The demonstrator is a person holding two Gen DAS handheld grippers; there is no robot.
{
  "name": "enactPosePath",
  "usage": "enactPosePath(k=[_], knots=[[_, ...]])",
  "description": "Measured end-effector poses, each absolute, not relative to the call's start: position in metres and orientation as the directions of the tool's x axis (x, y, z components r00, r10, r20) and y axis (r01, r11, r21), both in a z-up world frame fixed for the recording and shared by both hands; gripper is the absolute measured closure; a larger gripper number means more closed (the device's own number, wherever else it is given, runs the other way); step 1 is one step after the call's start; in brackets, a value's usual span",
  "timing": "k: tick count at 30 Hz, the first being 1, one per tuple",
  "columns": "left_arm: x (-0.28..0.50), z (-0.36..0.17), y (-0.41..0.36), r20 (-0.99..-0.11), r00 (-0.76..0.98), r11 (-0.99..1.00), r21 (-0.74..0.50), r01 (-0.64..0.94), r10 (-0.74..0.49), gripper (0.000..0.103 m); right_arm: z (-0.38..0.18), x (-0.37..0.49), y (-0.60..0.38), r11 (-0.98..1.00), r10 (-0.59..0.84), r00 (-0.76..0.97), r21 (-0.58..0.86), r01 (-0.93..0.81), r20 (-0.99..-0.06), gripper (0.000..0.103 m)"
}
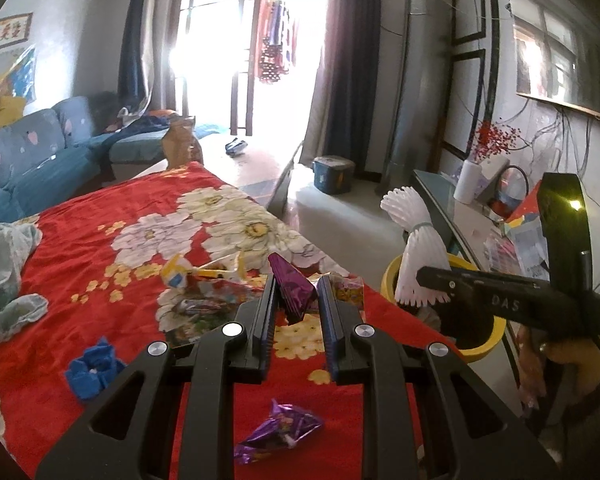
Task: Collect trash
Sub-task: 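Carry the foam bundle and purple wrappers with both tools over the yellow bin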
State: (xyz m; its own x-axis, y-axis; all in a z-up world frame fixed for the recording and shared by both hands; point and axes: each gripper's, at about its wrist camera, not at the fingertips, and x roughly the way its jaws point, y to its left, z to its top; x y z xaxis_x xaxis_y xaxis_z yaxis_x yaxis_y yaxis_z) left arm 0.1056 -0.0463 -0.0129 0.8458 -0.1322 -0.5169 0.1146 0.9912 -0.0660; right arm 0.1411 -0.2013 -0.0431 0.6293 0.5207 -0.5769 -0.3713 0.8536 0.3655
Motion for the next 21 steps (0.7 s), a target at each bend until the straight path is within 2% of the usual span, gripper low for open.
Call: enactPosePath(k=[21], knots=[[0.115,-0.019,-0.095,-0.538,0.815,0.972,-0.046,0.229,-0.217,0.083,-0.045,0.153,-0.257,0.904,0.41,0.714,0.358,-0.234,-0.568,0.089]])
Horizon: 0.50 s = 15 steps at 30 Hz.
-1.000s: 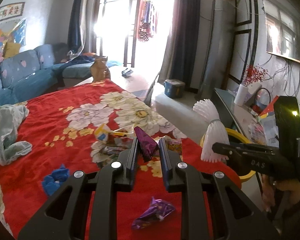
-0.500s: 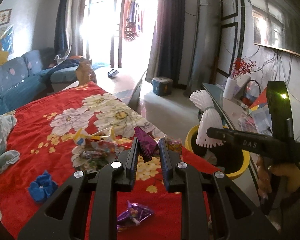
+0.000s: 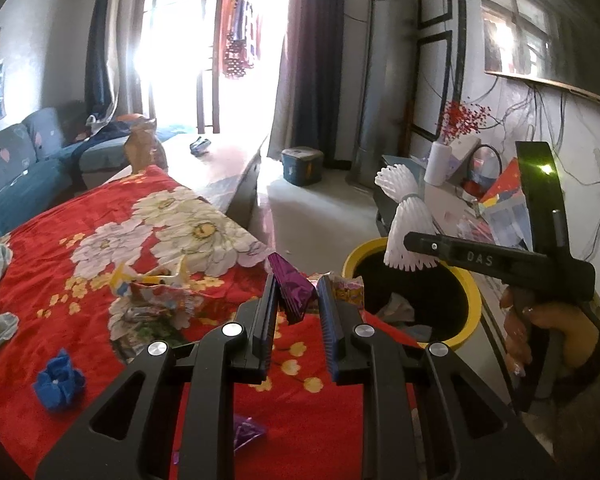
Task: Collect trash
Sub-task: 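Carry the foam bundle and purple wrappers with both tools over the yellow bin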
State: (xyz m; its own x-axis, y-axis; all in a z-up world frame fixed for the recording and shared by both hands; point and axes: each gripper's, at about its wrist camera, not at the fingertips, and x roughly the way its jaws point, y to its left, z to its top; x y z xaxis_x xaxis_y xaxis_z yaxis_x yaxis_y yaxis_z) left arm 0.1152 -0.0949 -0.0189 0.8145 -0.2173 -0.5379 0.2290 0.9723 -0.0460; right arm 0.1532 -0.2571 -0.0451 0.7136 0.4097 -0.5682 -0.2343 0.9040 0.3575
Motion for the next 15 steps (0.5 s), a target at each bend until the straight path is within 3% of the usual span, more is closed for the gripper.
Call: enactPosePath(k=[15], knots=[[0.126,-0.029,-0.145,-0.566,0.775,0.946,-0.028,0.324,-0.283,0.083,-0.058,0.163,-0.299,0.936,0.299,0.746,0.333,-0.109,-0.595,0.089]])
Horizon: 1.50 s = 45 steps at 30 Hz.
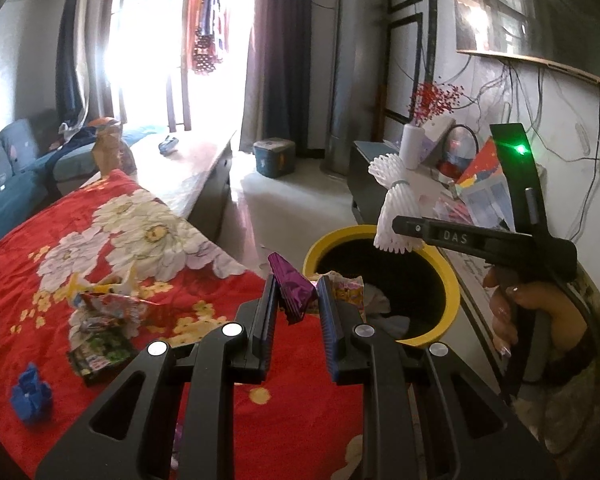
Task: Collect trash
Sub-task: 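Carry the foam bundle and purple wrappers with both tools over the yellow bin, then open both tools to drop the foam bundle and purple wrappers into the bin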
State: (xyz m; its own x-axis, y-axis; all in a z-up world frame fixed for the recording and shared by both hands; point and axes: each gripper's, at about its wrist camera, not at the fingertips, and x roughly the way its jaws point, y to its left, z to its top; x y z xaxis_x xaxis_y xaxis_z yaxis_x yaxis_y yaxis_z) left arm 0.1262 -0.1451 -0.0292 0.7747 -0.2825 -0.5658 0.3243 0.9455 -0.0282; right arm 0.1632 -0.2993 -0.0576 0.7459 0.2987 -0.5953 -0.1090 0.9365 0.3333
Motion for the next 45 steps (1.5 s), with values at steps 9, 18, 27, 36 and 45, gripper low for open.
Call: enactPosePath(k=[9,18,27,36,45], knots=[[0.136,-0.037,-0.171,-0.586,0.752,0.932,-0.014,0.363,-0.302,0.083,-0.071,0.168,-0.327,0.935,0.273,0.735,0.352,-0.049,-0.621,0.089],[0.155,-0.049,-0.197,-0.622,0.719,0.92,-0.008,0.393,-0.312,0.083,-0.085,0.17,-0.354,0.929,0.251,0.726,0.371,0.007,-0.641,0.089],[0.176,-0.065,-0.216,-0.666,0.677,0.915,-0.018,0.404,-0.312,0.083,-0.103,0.172,-0.374,0.925,0.243,0.701,0.378,0.041,-0.67,0.089],[0.2,-0.082,-0.232,-0.706,0.645,0.913,-0.007,0.407,-0.293,0.083,-0.117,0.173,-0.384,0.918,0.258,0.684,0.393,0.046,-0.683,0.088],[0.221,-0.09,-0.25,-0.733,0.627,0.917,0.009,0.399,-0.265,0.081,-0.125,0.173,-0.383,0.913,0.288,0.66,0.406,0.028,-0.694,0.087]])
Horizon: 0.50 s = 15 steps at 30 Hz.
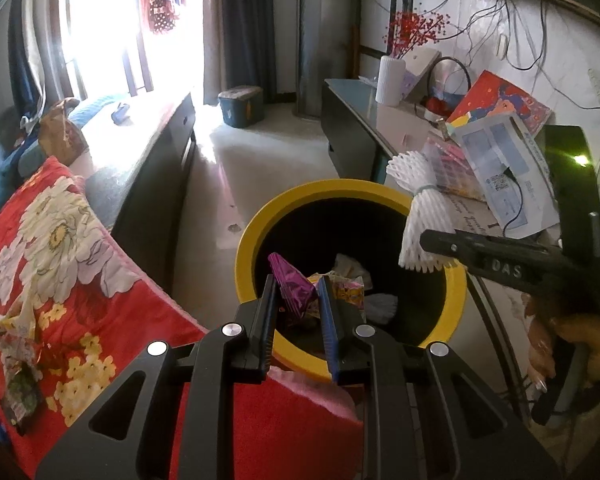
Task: Collect trash
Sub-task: 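Open both tools to drop the foam bundle and purple wrappers into the bin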
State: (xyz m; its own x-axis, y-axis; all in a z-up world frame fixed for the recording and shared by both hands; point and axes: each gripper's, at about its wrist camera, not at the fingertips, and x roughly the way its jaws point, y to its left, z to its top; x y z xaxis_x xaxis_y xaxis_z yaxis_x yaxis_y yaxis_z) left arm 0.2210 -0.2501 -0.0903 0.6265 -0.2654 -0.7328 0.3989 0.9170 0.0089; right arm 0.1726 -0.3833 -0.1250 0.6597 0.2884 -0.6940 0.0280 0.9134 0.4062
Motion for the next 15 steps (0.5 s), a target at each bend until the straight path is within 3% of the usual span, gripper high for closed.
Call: enactPosePath(k=[2,3,4,6,8,10,15], knots=[[0.226,-0.093,-0.251,-0.741,0.616,0.919,-0.006,0.393,-0.268,0.081,-0.126,0.172,-0.383,0.912,0.291,0.657,0.41,0.03,-0.695,0.08],[0.228,-0.093,-0.251,-0.742,0.615,0.921,-0.01,0.389,-0.267,0.074,-0.126,0.172,-0.384,0.91,0.293,0.656,0.412,0.032,-0.696,0.077],[0.229,-0.093,-0.25,-0.742,0.615,0.922,-0.012,0.387,-0.268,0.056,-0.126,0.172,-0.385,0.91,0.29,0.656,0.413,0.037,-0.697,0.071],[0.229,-0.09,-0.247,-0.73,0.629,0.928,-0.021,0.372,-0.268,0.032,-0.126,0.171,-0.386,0.908,0.286,0.66,0.417,0.045,-0.694,0.062],[0.229,-0.087,-0.242,-0.724,0.631,0.93,-0.041,0.365,-0.279,0.027,-0.123,0.169,-0.387,0.909,0.277,0.667,0.414,0.051,-0.691,0.057],[0.228,-0.084,-0.235,-0.719,0.639,0.938,-0.048,0.344,-0.272,0.015,-0.12,0.168,-0.386,0.91,0.268,0.677,0.41,0.055,-0.685,0.054],[0.215,-0.07,-0.214,-0.684,0.682,0.954,-0.069,0.293,-0.259,0.011,-0.108,0.163,-0.38,0.917,0.247,0.715,0.397,0.047,-0.654,0.047]])
